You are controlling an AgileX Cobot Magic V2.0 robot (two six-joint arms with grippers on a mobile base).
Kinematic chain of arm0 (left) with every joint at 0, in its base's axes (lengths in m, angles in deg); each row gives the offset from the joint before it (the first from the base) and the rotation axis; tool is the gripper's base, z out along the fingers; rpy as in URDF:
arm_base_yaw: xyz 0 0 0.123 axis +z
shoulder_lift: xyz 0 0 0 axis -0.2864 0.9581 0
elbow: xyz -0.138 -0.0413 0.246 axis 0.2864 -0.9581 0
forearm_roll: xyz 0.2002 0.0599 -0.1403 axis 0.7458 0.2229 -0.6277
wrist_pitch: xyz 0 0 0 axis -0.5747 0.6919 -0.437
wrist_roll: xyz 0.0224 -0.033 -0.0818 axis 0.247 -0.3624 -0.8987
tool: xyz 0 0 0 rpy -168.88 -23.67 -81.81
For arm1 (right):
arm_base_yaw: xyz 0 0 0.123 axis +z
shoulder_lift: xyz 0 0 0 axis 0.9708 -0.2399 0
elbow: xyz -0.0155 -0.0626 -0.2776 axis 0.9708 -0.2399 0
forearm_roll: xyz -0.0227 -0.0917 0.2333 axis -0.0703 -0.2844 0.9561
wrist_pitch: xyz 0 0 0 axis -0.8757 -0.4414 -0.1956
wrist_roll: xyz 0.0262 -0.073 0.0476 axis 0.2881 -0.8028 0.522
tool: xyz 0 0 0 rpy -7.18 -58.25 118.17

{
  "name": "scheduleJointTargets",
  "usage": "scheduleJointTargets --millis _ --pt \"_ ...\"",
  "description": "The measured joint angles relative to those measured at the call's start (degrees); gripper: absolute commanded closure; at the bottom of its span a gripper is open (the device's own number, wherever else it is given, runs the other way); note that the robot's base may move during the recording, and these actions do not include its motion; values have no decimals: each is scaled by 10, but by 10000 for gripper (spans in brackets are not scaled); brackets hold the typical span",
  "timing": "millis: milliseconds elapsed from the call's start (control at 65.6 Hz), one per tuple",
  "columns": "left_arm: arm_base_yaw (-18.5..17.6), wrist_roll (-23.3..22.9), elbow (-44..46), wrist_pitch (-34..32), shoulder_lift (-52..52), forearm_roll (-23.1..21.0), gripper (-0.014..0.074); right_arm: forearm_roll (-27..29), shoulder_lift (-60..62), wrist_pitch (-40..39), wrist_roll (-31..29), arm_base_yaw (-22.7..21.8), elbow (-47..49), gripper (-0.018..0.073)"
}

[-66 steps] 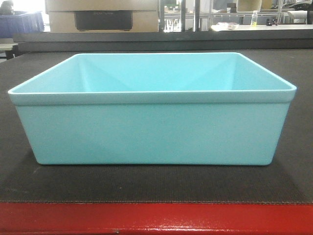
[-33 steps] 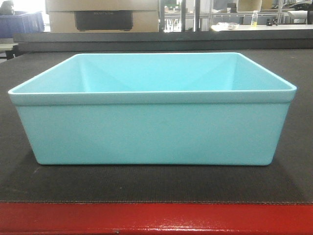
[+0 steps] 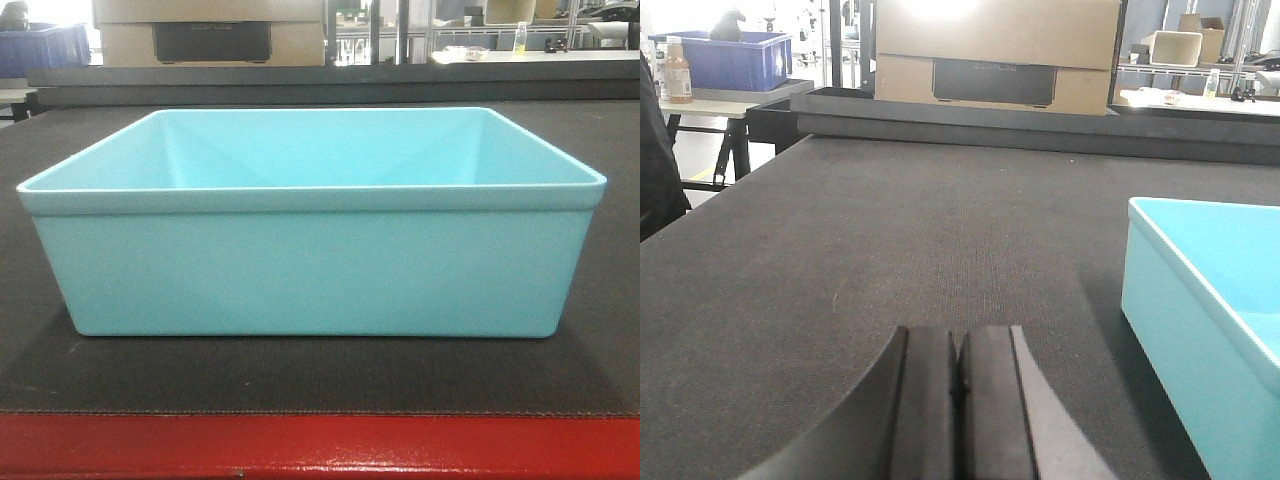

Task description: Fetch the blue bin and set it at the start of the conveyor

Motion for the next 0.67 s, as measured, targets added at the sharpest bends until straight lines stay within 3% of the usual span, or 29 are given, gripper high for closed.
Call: scheduleJointTargets --millis 671 --pt "0 1 0 0 0 0 707 0 0 0 0 0 0 721"
